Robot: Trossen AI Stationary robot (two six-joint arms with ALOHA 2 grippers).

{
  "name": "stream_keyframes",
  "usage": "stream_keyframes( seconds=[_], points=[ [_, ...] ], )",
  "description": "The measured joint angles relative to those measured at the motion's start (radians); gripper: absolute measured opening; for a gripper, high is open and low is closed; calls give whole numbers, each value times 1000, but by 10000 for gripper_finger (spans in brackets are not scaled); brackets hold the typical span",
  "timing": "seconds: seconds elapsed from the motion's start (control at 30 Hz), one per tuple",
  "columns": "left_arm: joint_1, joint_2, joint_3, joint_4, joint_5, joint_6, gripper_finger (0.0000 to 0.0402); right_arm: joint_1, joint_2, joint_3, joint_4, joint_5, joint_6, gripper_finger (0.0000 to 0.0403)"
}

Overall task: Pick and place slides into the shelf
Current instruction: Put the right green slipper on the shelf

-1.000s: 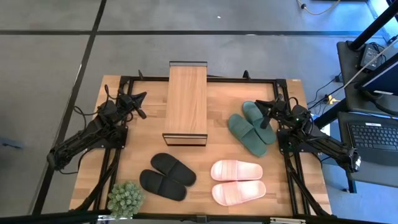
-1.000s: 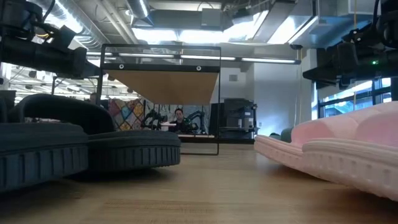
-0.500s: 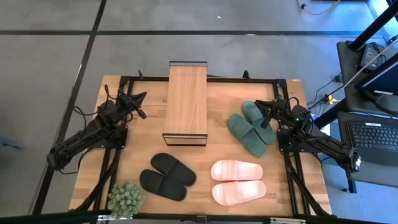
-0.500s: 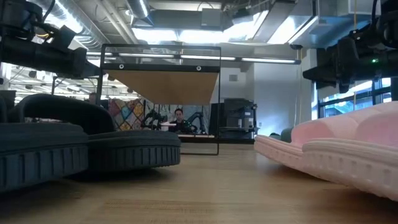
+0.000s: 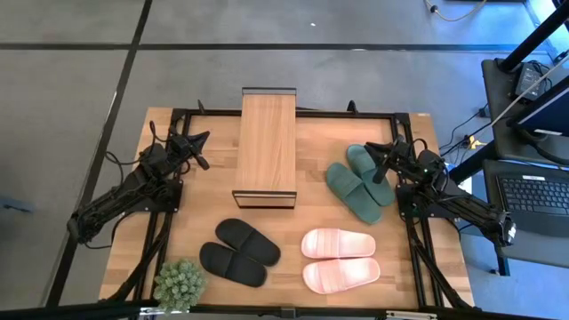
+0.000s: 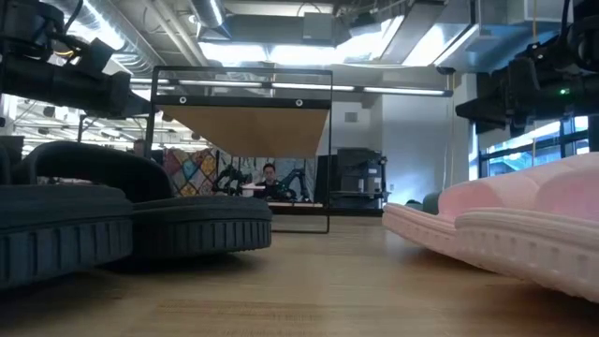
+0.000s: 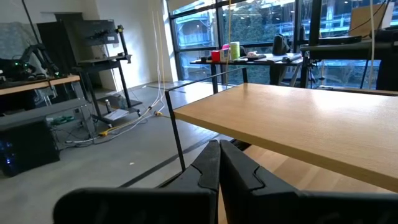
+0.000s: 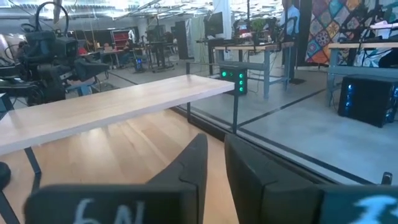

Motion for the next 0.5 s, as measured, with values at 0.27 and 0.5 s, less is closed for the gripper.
stream_keyframes(
  seconds=[0.27,0.5],
  points=[
    [0,0,0,0,0,-15,0,0,0,0,1,-2,-27,149],
    [0,0,0,0,0,-15,0,0,0,0,3,1,-148,185]
  ],
)
